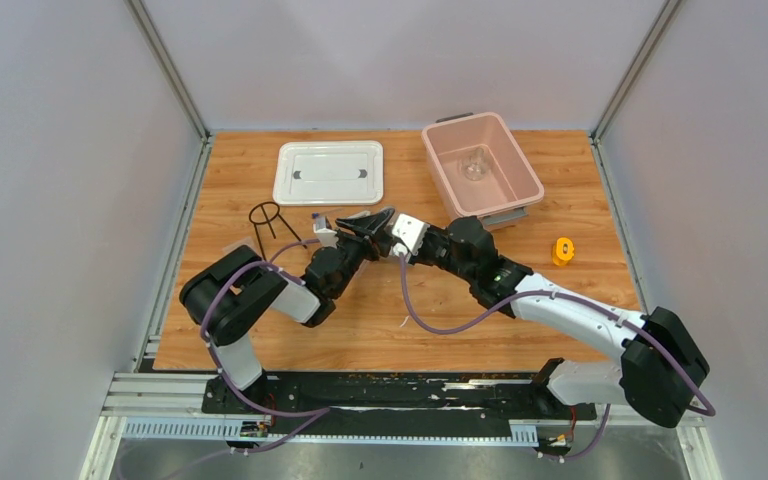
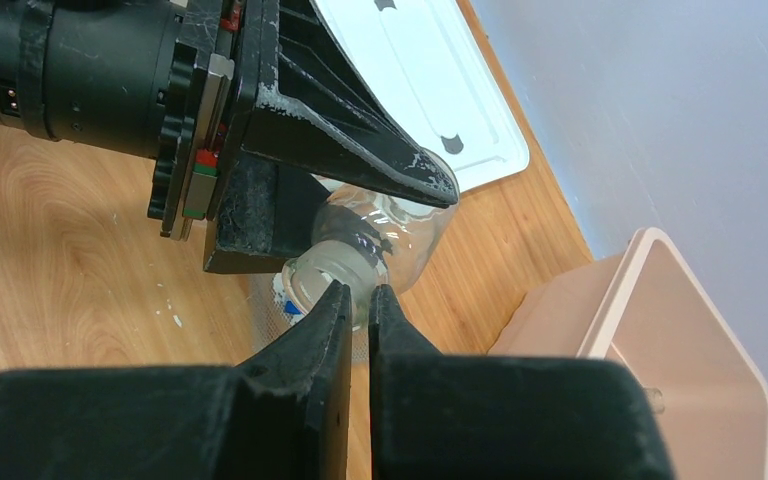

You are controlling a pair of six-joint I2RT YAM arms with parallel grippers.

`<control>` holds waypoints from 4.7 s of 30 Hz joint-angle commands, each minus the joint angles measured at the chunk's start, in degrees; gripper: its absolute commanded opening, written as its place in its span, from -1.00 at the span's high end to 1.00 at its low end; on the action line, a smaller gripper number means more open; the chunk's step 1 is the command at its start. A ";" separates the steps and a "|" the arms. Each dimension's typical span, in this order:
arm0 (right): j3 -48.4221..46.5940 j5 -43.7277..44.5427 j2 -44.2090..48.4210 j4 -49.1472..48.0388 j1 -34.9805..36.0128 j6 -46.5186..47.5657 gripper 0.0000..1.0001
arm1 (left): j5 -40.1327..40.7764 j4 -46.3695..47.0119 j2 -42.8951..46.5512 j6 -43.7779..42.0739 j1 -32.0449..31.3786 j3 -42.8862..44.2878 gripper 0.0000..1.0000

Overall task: Organize the chemistry lab equipment
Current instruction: Pick up the chemistry item at the center of the board, then place the chemistry item in the storage box.

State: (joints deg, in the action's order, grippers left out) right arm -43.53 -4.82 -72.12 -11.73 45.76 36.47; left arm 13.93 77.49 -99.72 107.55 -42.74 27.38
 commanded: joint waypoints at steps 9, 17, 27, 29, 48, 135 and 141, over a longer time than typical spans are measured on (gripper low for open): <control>-0.89 3.70 2.02 -1.81 0.10 -1.59 1.00 | -3.51 11.93 -3.43 -0.34 -0.76 2.09 0.37; -1.27 8.06 2.65 -2.51 0.03 -1.26 1.00 | -5.54 10.84 -3.01 -2.12 -0.76 3.05 -0.16; -1.25 8.99 3.12 -2.70 -0.51 -1.96 1.00 | -6.49 12.71 -4.13 -2.72 -0.76 2.45 -0.57; -1.38 8.70 3.36 -2.41 -0.70 -2.01 1.00 | -6.56 12.59 -3.97 -3.12 -0.83 2.34 -0.73; -8.61 -5.11 9.44 10.67 -14.72 -11.73 1.00 | -15.30 -8.53 12.59 -28.29 3.21 1.67 -1.00; -53.11 -43.01 -26.01 47.59 -45.23 -20.37 0.17 | -10.34 -72.23 48.37 -88.29 8.64 4.77 -1.00; -42.62 -56.91 -17.52 43.39 -45.21 -24.35 0.17 | -12.81 -70.83 45.55 -87.11 8.65 4.70 -1.00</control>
State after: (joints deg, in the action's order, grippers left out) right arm -91.53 -48.56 -94.35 37.28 0.60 15.79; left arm 2.98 2.94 -52.69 19.18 -34.39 32.27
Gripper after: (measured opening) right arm 0.414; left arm 0.998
